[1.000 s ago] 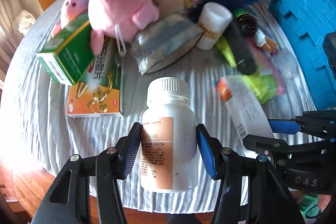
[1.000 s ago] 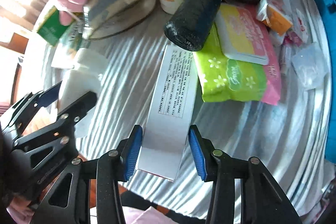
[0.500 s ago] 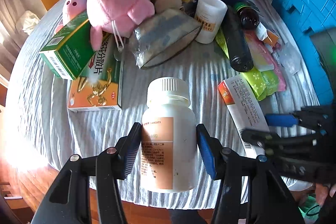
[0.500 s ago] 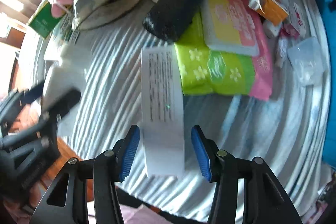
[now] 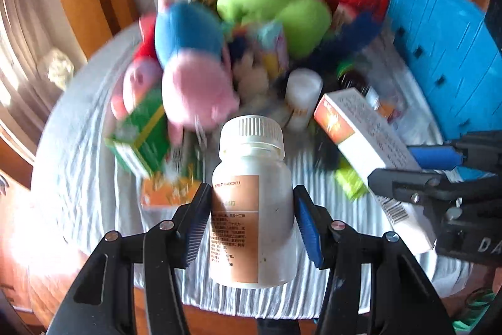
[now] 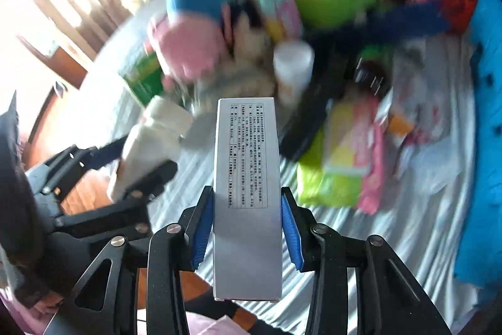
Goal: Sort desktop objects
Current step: 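Lift the bottle and white box and carry them toward the blue crate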
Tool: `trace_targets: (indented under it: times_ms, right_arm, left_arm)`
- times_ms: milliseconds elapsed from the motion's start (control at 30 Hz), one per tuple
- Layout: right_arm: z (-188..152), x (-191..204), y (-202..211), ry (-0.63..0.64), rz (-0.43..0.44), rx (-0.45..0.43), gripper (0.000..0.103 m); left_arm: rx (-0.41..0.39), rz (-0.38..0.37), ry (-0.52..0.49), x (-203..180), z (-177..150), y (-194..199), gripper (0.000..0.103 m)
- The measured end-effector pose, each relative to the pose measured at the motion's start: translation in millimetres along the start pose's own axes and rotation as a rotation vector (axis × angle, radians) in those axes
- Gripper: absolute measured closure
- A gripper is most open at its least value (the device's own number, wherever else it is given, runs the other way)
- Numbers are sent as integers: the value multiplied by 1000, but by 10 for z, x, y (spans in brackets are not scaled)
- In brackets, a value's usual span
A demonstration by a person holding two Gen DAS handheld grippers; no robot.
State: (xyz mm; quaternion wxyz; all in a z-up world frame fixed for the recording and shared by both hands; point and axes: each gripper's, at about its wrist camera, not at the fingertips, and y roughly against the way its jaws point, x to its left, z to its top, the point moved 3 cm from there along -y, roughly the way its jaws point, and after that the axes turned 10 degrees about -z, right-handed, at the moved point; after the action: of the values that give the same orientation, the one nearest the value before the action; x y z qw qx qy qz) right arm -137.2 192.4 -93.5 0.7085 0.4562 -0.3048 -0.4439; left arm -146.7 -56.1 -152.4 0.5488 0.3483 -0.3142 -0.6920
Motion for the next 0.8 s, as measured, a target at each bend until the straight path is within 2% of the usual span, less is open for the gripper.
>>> trace_targets:
  times_ms: [33,100,133,167,367,400,533,700,800]
  right_arm:
    - [43,-70,176,0,-22,-48,63]
    - [354,228,-90,-7,-49,-101,63]
    - [391,134,63,-18,-68,-137,63]
    - [607,317,-4,-26,-81,-156,63]
    - [788,-241,684,-102,-196,-296,63]
    - [816,-333,659,-108,-213,-313,63]
    - [865,-774,1250,-156,-305,-393,63]
    - [814,-1468,1764,-216,-405,-442,63]
    - [797,-1980,2026,-252,-449,-438,63]
  left_arm:
    - [-32,-5,-14,-62,102,87,51]
    - [-76,-13,-39,-131,253,235,51]
    - [-101,-17,-55,-227,349,263,51]
    - [-128,-25,-75,-331,455,314,51]
    - [-248,-87,-187,-1029,998,550,51]
    - [-268,-99,-209,-1166,1090,594,51]
    - [-333,-142,-278,-1661,1375,790,51]
    - [-386,-213,-360,-2435,1753,1048,51]
    - [-384,-302,-392,-2967,2014,1132,51]
